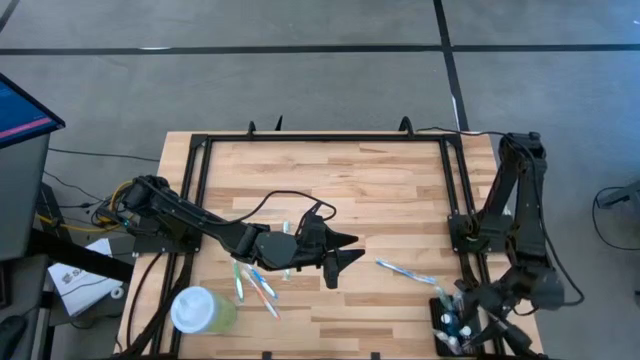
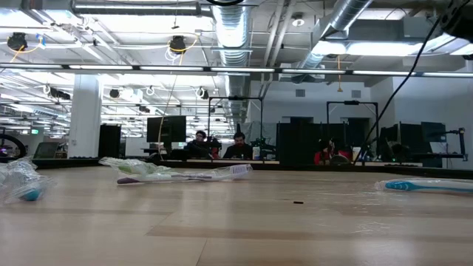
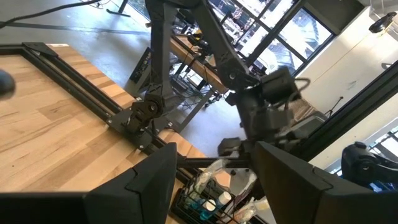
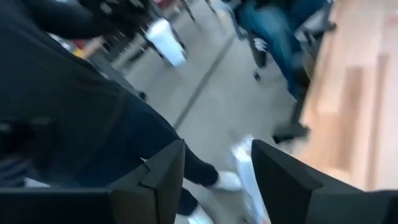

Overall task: Pick & Place toothbrushing station
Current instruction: Put the purple toothbrush into the black organizer

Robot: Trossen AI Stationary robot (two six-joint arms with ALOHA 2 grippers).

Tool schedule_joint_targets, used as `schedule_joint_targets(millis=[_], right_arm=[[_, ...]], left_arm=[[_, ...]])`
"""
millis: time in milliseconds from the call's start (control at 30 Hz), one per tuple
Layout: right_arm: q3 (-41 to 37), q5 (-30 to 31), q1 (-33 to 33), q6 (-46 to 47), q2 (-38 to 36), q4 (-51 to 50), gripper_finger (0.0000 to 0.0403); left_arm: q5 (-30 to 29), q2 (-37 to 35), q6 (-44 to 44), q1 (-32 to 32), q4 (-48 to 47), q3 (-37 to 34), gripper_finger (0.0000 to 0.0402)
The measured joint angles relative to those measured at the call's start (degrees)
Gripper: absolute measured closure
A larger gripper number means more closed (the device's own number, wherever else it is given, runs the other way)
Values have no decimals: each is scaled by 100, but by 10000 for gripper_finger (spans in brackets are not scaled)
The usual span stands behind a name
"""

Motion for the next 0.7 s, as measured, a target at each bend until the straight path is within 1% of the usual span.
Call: schedule_joint_targets(millis=[100,167,300,367,467,500,567,700], right_arm=[[0,-2,-32,-322,-174,498,244],[0,-1,-96,-336,-263,861,257],[10,0,-264,89,-339,1352,294],[78,-15,-342,339,-298,1166,321],[244,-185,-419,784,-164,632,377],[296,-214,-436,923,-113,482,389],[407,-251,-475,1299,2,263,393],[661,-219,-577,2346,228,-125,399]], left_arm=[[0,-1,-1,1,0,0,189],[-1,-2,0,1,0,0,189],[0,0,0,2,1,0,189],[0,0,0,2,1,0,189],[0,-2,0,1,0,0,189],[0,-2,0,2,0,0,189],[0,-2,0,2,0,0,189],[0,-1,7,1,0,0,189]])
